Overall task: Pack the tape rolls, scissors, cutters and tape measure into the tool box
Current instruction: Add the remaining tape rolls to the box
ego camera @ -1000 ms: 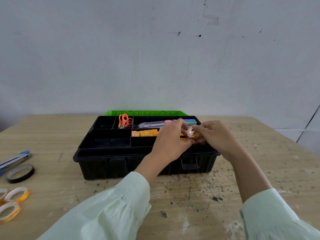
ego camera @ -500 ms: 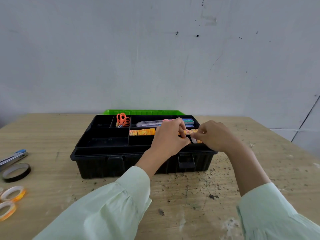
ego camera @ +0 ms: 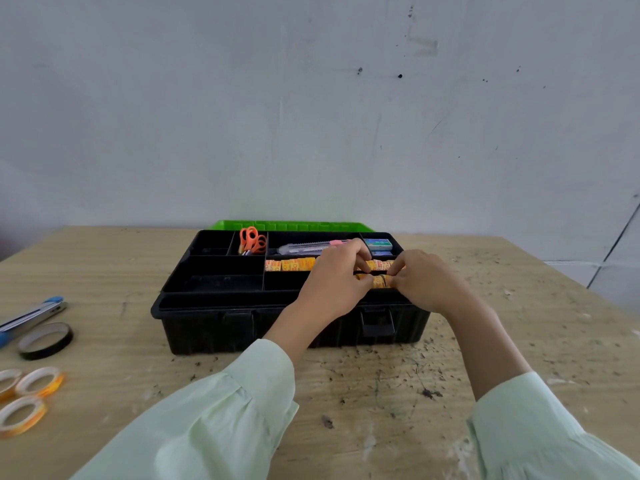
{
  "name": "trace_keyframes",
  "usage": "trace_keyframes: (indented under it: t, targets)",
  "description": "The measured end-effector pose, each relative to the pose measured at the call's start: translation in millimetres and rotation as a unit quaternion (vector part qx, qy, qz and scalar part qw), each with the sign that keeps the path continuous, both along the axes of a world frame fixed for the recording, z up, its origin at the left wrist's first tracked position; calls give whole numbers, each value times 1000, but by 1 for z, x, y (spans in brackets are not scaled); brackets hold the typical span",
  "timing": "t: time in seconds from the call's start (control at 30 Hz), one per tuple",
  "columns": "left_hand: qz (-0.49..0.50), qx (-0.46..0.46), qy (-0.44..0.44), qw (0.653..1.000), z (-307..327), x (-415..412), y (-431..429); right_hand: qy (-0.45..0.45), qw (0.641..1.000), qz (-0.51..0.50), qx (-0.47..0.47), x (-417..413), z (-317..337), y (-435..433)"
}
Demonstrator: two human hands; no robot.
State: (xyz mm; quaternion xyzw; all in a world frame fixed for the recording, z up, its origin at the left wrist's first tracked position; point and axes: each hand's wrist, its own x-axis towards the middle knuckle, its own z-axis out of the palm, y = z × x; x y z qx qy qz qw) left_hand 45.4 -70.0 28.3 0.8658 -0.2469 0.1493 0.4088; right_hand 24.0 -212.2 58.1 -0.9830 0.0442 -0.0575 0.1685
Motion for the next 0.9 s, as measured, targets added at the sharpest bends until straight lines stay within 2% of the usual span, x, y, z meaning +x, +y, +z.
trace_keyframes:
  t: [0.13, 0.27, 0.77, 0.9]
  targets:
    - [13, 16, -30, 999, 0, -5, 8, -53, 993, 10, 107, -4, -3, -5]
    - [9, 19, -30, 999, 0, -8, 12, -66, 986, 19, 151, -6, -4, -7]
    - [4, 1, -2, 1000, 4, -13, 31, -64, 991, -32, 109, -4, -3, -6]
    - [31, -18, -21, 999, 4, -17, 49, -121, 988, -39, 91, -3, -1, 10]
